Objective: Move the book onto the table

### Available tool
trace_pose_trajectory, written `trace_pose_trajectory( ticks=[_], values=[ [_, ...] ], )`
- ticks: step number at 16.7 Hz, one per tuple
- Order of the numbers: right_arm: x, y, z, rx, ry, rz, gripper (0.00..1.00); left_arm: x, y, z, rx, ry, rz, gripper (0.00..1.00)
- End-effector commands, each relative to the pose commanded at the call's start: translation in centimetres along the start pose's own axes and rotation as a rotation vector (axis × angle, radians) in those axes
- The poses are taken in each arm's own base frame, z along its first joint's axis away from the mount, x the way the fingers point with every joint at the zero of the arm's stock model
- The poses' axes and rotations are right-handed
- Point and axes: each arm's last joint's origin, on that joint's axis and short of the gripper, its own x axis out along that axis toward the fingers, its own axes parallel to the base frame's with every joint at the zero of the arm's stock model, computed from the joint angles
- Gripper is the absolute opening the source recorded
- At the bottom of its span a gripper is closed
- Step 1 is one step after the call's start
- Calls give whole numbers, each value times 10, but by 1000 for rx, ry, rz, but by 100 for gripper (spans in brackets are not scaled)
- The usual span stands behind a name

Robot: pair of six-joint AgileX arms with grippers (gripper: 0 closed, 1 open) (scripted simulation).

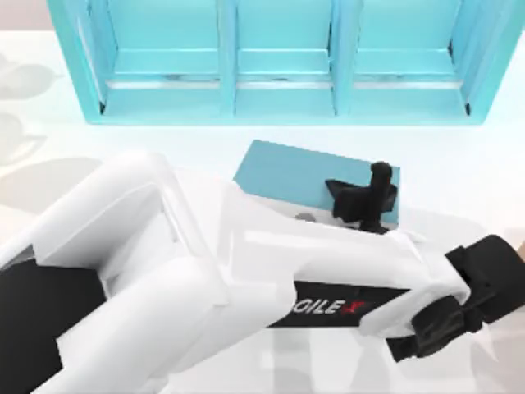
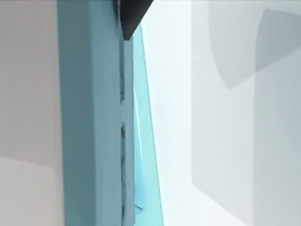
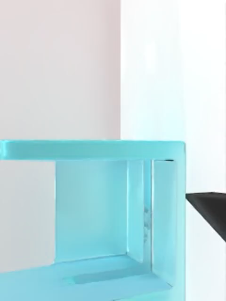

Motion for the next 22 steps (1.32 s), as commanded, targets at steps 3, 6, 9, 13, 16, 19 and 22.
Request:
trace_pose_trajectory(
  ticks=[3,6,9,13,16,19,22],
  values=[
    [0,0,0,0,0,0,100,-35,0,-8,-99,57,-41,0],
    [0,0,0,0,0,0,100,-50,0,-10,-142,84,-57,0],
    [0,0,0,0,0,0,100,-50,0,-10,-142,84,-57,0],
    [0,0,0,0,0,0,100,-50,0,-10,-143,83,-54,0],
    [0,0,0,0,0,0,100,-53,1,-10,-143,84,-56,0],
    [0,0,0,0,0,0,100,-55,1,-9,-142,84,-57,0],
    [0,0,0,0,0,0,100,-52,2,-9,-139,81,-53,0]
  ],
)
